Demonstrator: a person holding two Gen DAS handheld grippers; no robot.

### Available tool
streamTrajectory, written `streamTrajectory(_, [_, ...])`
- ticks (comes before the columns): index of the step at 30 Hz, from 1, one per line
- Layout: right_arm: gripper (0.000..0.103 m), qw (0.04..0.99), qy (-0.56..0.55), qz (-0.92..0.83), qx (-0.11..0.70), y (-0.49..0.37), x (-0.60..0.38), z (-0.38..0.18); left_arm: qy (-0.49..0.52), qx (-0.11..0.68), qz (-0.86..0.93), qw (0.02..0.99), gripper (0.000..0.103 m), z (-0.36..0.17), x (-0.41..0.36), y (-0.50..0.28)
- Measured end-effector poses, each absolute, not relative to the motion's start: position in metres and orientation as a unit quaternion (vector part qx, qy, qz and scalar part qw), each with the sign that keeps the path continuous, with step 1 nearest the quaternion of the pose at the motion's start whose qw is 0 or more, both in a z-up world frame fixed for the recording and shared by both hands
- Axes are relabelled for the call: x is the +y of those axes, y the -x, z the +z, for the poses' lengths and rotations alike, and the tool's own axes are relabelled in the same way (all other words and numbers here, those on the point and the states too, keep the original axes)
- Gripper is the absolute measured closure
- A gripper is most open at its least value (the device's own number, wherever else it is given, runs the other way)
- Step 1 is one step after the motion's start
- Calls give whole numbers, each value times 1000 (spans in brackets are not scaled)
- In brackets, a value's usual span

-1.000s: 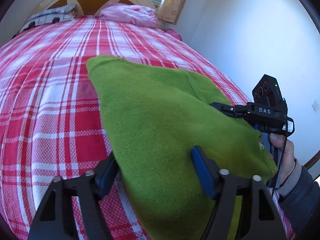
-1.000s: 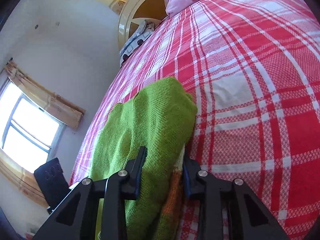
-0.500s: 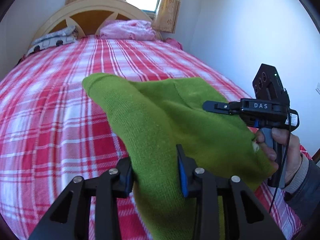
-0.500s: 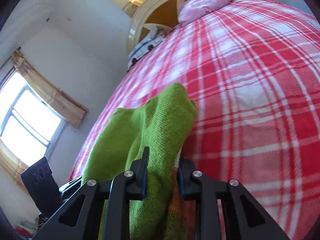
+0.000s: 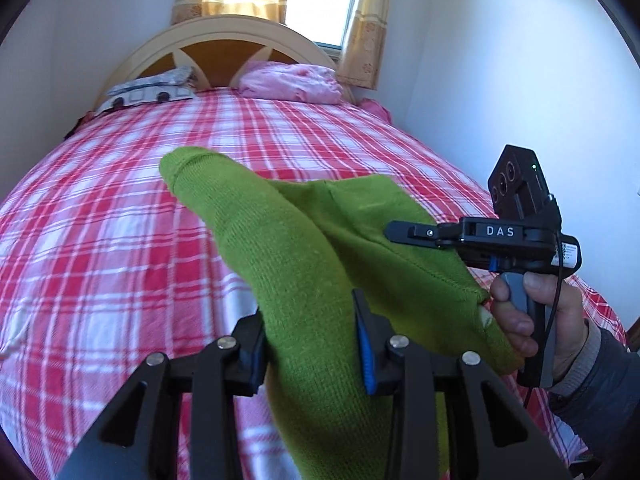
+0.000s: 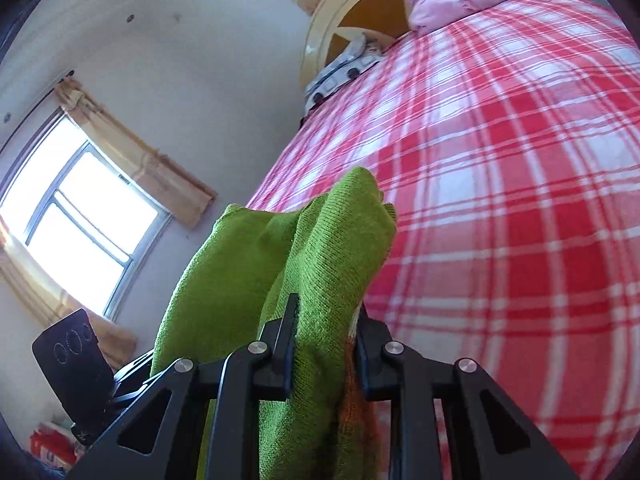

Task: Fold small clothes
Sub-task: 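Lift the folded sweater off the bed with both grippers and hold it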

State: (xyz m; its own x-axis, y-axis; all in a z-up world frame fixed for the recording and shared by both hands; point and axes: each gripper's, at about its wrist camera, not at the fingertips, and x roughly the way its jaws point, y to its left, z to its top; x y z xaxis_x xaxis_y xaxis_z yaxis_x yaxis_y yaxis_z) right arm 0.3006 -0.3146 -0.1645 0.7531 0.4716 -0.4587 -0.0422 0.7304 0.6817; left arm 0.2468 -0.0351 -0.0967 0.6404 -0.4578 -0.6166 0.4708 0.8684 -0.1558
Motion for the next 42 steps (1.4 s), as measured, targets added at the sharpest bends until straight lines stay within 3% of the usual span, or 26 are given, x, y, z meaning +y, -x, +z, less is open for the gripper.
streamTrajectory(20, [80, 858, -314, 229, 337, -325, -201, -149, 48, 321, -189, 927, 66, -95, 61, -204])
streamTrajectory(42, [80, 839, -295, 274, 365, -349, -121, -158, 53, 325, -142, 934, 66, -101, 112, -169])
